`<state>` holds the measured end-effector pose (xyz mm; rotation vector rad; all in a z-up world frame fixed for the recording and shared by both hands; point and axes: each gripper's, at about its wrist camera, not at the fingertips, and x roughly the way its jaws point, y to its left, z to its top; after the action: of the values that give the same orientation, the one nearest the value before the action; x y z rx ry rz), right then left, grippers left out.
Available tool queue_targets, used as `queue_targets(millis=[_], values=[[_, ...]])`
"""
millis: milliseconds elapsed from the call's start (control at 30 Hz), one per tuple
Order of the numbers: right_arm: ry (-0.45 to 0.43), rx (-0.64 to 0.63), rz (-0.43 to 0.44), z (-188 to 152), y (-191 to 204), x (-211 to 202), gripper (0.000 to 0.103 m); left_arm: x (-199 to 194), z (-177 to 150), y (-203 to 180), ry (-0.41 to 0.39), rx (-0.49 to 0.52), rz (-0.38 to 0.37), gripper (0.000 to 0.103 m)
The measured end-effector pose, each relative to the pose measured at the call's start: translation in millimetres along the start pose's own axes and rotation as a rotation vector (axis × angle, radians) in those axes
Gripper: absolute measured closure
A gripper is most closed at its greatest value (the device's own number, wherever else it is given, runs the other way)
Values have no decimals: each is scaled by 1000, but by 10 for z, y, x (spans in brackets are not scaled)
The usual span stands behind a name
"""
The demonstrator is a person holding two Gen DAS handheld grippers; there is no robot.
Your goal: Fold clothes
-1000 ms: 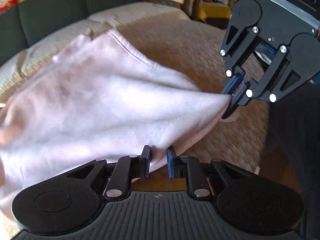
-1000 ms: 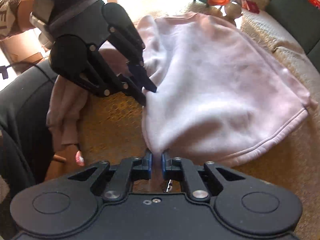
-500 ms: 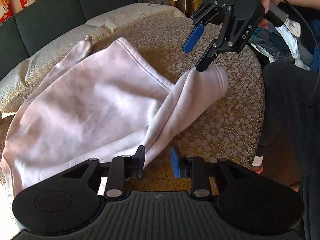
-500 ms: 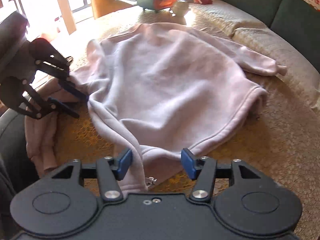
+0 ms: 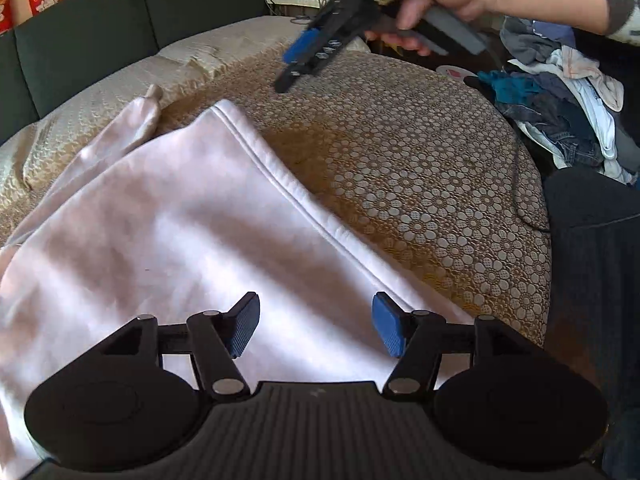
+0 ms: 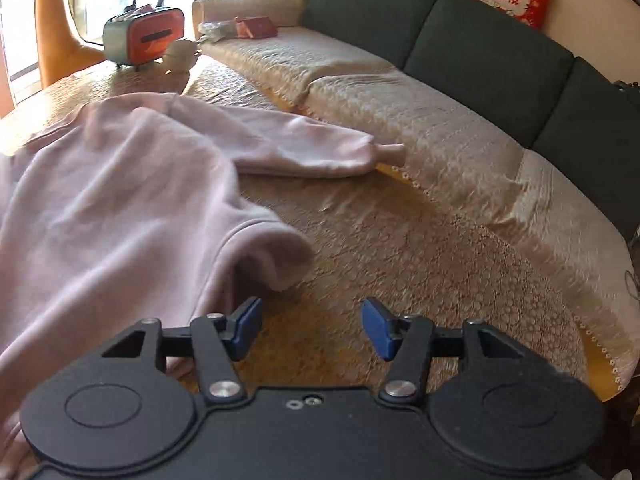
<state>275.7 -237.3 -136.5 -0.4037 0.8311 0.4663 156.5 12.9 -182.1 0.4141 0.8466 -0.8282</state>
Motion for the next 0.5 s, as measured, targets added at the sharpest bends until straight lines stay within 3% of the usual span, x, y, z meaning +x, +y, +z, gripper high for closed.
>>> queue_targets(millis=[300, 500], values=[[-21, -11, 45, 127, -241, 807, 0, 213, -224, 217, -15, -212, -32, 42], [-44, -66, 134, 180, -203, 978, 0, 258, -348, 233, 0, -248, -52, 42]])
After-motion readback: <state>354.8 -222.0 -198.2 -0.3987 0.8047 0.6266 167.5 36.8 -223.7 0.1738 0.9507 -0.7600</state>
